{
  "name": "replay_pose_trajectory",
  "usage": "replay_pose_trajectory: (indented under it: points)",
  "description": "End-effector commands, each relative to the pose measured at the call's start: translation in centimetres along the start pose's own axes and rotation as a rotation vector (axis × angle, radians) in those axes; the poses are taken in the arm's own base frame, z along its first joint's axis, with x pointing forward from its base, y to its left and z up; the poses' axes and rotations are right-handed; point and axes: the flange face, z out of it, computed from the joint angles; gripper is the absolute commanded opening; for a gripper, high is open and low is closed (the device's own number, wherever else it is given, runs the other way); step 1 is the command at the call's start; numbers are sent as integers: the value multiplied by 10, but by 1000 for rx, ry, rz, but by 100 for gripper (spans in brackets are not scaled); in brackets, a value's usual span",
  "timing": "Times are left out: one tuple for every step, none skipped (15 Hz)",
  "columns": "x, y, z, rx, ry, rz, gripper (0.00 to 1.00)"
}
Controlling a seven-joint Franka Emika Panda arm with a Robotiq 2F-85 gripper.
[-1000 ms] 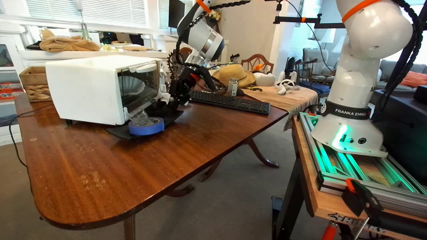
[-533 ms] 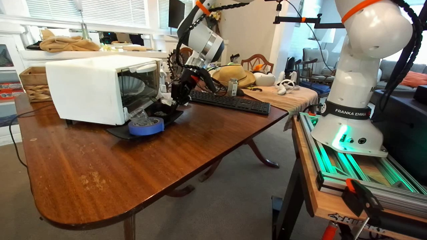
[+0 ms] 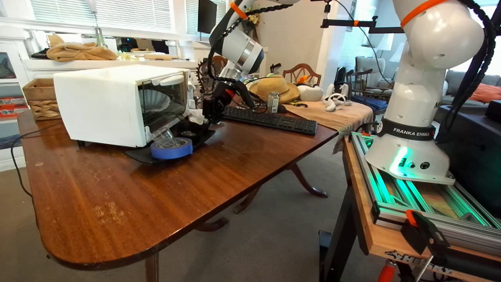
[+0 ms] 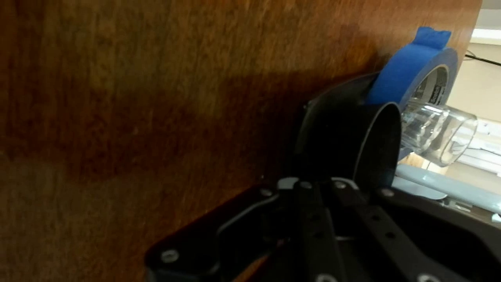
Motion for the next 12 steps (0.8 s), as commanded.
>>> replay_pose_trajectory:
  points:
    - [-4,2,0,16,-13,11,26]
    - [-4,3,1,18,-14,12,27]
    - [-4,3,2,21,-17,12,34]
    - [-4,3,3,29,-23,12,40]
    - [-4,3,4,32,-26,14,43]
    - [-6,3,3,34,-24,19,12]
    - [-7,3,1,31,-19,23,11]
    - [-9,3,-1,25,-14,26,8]
    - [-9,2,-4,16,-9,27,2]
    - [-10,2,-6,12,-7,28,0]
    - [-12,2,-7,7,-5,28,0]
    - [-13,2,-9,1,-3,30,0]
